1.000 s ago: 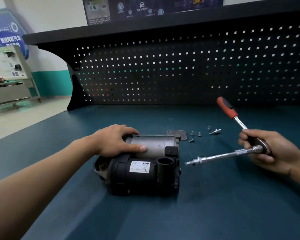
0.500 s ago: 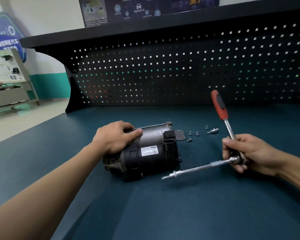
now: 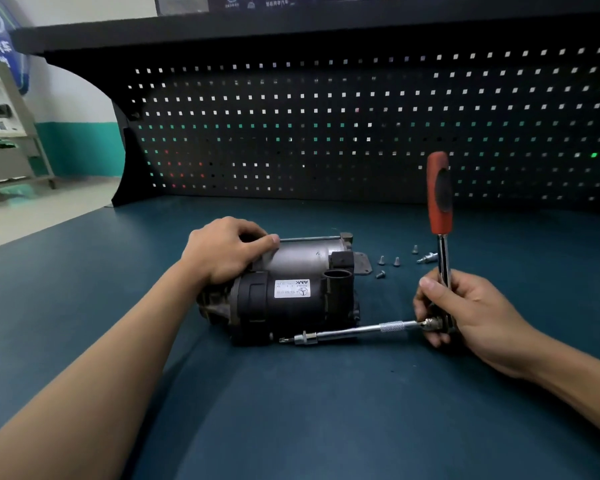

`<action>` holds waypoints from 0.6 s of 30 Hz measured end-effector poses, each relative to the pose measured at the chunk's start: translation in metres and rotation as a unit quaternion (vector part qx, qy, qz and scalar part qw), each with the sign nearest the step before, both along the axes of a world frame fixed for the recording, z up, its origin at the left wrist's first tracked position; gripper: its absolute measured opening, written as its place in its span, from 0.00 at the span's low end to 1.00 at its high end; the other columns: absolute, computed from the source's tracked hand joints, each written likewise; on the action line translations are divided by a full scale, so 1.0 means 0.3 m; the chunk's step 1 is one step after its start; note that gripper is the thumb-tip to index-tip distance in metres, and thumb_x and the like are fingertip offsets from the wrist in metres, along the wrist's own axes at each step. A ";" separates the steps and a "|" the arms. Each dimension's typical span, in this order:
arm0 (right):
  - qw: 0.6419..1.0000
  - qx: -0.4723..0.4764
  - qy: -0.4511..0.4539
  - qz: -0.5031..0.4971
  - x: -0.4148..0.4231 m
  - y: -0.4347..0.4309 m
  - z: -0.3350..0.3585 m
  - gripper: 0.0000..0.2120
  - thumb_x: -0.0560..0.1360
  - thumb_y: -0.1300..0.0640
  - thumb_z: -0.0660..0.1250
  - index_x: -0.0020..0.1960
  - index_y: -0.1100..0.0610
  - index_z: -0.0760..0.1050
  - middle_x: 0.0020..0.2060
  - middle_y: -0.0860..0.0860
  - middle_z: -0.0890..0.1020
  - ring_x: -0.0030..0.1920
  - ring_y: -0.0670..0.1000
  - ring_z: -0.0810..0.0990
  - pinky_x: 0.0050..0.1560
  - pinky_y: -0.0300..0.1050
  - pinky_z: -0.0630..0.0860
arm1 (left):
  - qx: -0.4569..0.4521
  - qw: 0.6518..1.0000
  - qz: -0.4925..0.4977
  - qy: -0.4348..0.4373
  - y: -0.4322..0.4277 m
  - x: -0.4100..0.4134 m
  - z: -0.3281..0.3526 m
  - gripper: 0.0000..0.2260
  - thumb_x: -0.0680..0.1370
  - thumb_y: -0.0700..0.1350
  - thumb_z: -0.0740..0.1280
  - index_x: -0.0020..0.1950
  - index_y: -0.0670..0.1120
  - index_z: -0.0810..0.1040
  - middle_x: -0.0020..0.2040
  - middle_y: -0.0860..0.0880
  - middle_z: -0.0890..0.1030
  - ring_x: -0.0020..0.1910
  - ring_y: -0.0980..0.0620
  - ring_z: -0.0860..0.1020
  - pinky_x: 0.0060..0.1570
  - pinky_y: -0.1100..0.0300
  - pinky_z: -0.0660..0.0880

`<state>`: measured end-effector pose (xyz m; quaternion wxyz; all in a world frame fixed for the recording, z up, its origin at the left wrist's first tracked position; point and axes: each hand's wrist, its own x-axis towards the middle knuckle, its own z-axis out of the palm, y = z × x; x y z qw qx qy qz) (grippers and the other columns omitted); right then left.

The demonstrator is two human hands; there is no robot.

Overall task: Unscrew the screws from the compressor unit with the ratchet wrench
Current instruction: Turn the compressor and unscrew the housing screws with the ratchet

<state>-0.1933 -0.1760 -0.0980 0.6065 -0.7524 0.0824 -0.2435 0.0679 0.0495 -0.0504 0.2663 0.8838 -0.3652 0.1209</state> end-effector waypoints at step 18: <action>0.993 0.087 0.040 -0.063 0.008 0.060 -0.008 0.11 0.81 0.55 0.63 0.43 0.61 0.72 0.31 0.56 0.78 0.23 0.55 0.72 0.21 0.40 0.67 | -0.016 1.000 -0.013 0.000 0.000 0.015 -0.022 0.16 0.67 0.73 0.57 0.40 0.68 0.79 0.42 0.68 0.79 0.48 0.58 0.77 0.46 0.56 0.66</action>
